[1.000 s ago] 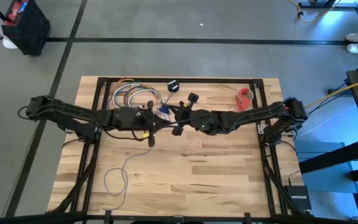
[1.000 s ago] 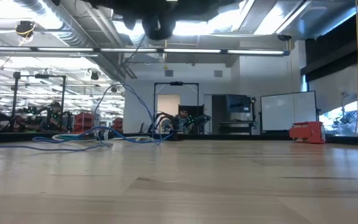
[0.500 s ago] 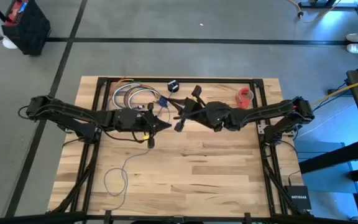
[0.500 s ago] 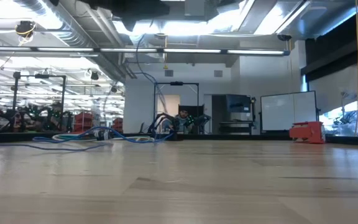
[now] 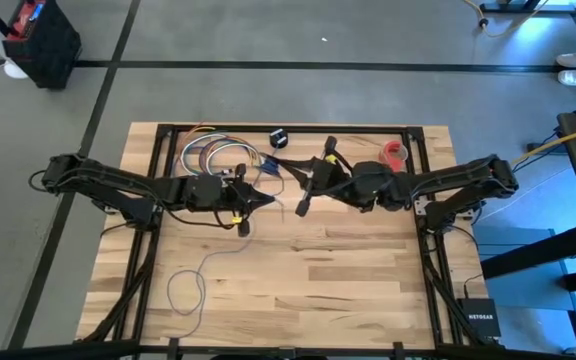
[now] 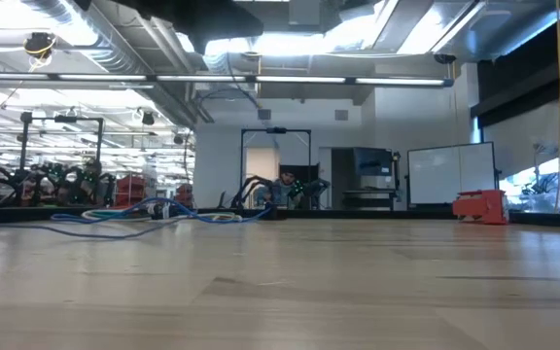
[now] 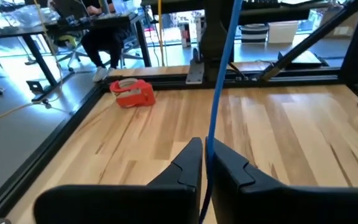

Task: Coil cords
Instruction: Coil the blue wire onto the spool

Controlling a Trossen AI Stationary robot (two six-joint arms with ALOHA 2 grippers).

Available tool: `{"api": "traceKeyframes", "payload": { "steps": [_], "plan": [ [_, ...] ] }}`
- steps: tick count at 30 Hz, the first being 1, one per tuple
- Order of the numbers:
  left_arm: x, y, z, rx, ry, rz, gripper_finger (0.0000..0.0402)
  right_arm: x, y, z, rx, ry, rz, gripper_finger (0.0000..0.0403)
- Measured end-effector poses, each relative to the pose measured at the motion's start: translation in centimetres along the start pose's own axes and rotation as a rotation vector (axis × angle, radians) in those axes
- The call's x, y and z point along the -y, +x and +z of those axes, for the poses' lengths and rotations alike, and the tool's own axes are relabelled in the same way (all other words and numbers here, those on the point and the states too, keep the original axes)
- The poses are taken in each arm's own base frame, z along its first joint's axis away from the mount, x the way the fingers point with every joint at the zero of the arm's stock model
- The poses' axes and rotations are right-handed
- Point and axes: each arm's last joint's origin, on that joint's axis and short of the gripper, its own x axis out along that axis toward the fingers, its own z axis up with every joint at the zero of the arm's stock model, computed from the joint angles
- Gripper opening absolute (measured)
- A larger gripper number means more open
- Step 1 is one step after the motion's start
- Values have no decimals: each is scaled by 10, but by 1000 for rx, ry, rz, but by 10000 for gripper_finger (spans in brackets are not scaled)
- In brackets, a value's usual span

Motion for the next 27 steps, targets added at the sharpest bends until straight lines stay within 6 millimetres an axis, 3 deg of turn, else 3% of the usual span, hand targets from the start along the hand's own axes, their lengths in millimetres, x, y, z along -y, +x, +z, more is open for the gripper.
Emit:
{"api": "traceKeyframes", "payload": {
  "steps": [4, 10, 13, 18, 27],
  "plan": [
    [0, 0, -2, -20, 2, -11, 39, -1, 0, -3, -23, -14, 6, 10],
    [0, -8, -9, -127, 38, -67, 107, -1, 0, -3, -27, -16, 7, 10],
    [-4, -21, 3, -127, 38, -67, 135, -1, 0, -3, -27, -15, 6, 10],
    [-8, -32, 24, 29, 6, -58, 157, -1, 0, -3, -30, -17, 6, 10],
    [4, -4, 20, 93, 14, -192, 159, -1, 0, -5, -40, -23, 11, 10]
  ]
}}
